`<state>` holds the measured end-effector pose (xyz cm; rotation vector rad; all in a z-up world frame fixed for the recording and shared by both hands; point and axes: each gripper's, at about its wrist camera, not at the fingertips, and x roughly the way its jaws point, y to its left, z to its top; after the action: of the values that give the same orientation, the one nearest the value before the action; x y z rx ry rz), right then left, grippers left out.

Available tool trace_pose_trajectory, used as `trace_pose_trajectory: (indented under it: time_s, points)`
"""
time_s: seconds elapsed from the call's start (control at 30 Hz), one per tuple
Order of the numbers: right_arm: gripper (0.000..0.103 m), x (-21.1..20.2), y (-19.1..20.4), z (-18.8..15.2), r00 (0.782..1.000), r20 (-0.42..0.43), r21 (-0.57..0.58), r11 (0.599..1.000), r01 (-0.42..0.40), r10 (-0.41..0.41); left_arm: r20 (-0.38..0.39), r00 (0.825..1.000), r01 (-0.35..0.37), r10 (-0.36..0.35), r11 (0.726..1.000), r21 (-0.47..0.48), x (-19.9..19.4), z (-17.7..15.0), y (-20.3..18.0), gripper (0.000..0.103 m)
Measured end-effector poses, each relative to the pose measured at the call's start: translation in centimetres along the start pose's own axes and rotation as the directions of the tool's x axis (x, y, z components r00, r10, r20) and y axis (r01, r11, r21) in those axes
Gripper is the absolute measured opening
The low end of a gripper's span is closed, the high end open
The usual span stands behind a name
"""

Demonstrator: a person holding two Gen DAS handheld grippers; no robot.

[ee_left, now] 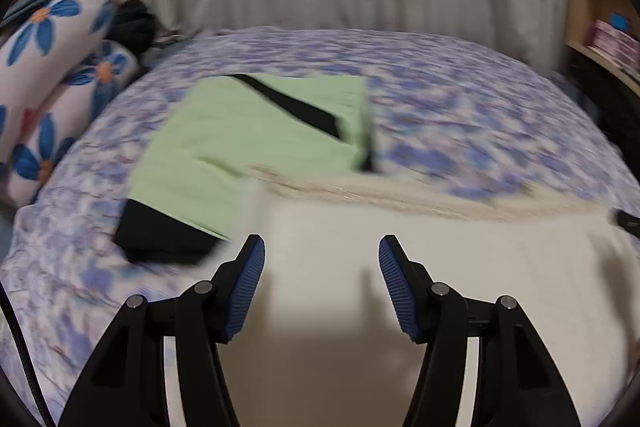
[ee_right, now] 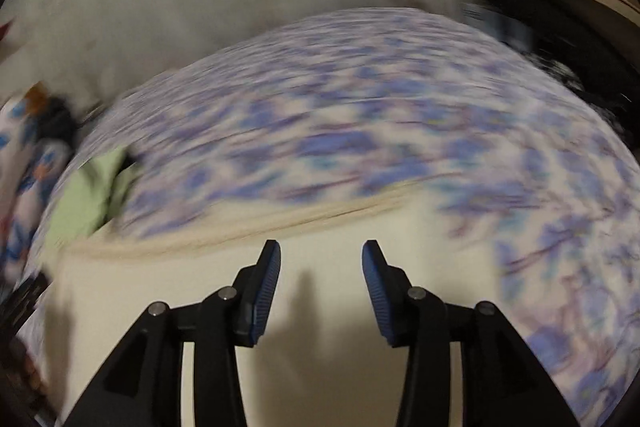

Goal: Fold large clothes

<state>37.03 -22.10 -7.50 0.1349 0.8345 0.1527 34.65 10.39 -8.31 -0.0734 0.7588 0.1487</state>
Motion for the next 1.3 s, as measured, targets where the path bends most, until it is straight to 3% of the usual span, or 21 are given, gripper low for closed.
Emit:
trace_pose_trajectory:
  time_s: [0.13, 0.27, 0.33, 0.43, 0.5, 0.57, 0.6, 0.67, 0.7, 0.77, 0.87, 0.97, 1.03, 1.17, 1.3]
  points:
    - [0.042, 1.9, 6.3, -1.6, 0.992, -0.077, -0.107, 0.989, -0.106, 0.098, -0.083, 0.991, 0.101, -0.101, 0.995, -0.007, 1.0, -1.6, -3.3, 0.058]
    - [0.043, 4.8, 7.9, -2.7, 0.986, -0.139, -0.129, 0.985, -0.111, 0.092, -0.120, 0.992, 0.052, -0.048, 0.998, 0.030, 3.3, -2.8, -4.8, 0.061]
    - [0.041, 5.3, 6.6, -2.3, 0.984, -0.132, -0.094, 0.986, -0.135, 0.122, -0.106, 0.993, 0.049, -0.045, 0.998, 0.032, 3.7, -2.4, -4.4, 0.066]
    - [0.040, 5.4, 3.7, -1.1, 0.993, -0.106, -0.067, 0.995, -0.068, 0.060, -0.096, 0.995, -0.014, 0.016, 1.000, 0.028, 4.6, -1.5, -3.1, 0.066]
    - [0.040, 5.4, 0.9, -0.3, 0.996, -0.093, -0.044, 0.999, 0.006, -0.010, -0.104, 0.992, -0.066, 0.066, 0.998, 0.005, 5.5, -0.9, -1.3, 0.067]
    - [0.040, 5.4, -3.5, 0.2, 0.984, -0.064, -0.028, 0.986, 0.165, -0.166, -0.115, 0.991, -0.074, 0.068, 0.996, -0.043, 6.2, -0.5, 1.0, 0.081]
    - [0.042, 5.3, -5.0, 0.2, 0.979, -0.070, -0.010, 0.981, 0.193, -0.194, -0.119, 0.991, -0.076, 0.067, 0.995, -0.067, 6.4, -0.5, 2.0, 0.085]
    - [0.037, 4.6, -9.3, 0.3, 0.987, -0.081, 0.105, 0.984, 0.143, -0.135, -0.128, 0.991, -0.055, 0.042, 0.993, -0.102, 6.7, -0.5, 3.3, 0.085]
    - [0.026, 4.0, -10.6, 0.2, 0.990, -0.078, 0.143, 0.982, 0.124, -0.114, -0.129, 0.991, -0.053, 0.038, 0.993, -0.108, 6.6, -0.5, 3.5, 0.085]
    - [0.023, 3.0, -11.1, 0.2, 0.992, -0.082, 0.156, 0.982, 0.106, -0.094, -0.133, 0.989, -0.081, 0.070, 0.993, -0.085, 6.1, -0.4, 3.2, 0.085]
    - [0.027, 0.8, -9.0, -0.2, 0.991, -0.085, 0.117, 0.987, 0.114, -0.104, -0.130, 0.987, -0.096, 0.089, 0.994, -0.053, 4.4, -0.5, 2.4, 0.085]
    - [0.029, -1.8, -5.8, -1.5, 0.998, -0.063, 0.089, 0.996, 0.019, -0.013, -0.073, 0.997, -0.037, 0.035, 0.999, -0.028, 0.2, -1.8, 0.7, 0.085]
    - [0.042, -3.5, -2.9, -2.8, 0.998, -0.050, 0.061, 0.998, -0.036, 0.039, -0.050, 0.999, -0.022, 0.022, 1.000, -0.009, -2.4, -3.1, -0.3, 0.085]
    - [0.051, -6.0, 1.8, -6.5, 0.991, -0.043, -0.022, 0.991, -0.131, 0.130, -0.037, 0.998, 0.040, -0.041, 0.999, -0.016, -6.2, -7.1, -1.9, 0.085]
    - [0.051, -5.5, 3.1, -10.1, 0.990, -0.091, -0.073, 0.991, -0.112, 0.105, -0.064, 0.998, 0.005, -0.006, 1.000, -0.016, -6.4, -10.5, -2.2, 0.085]
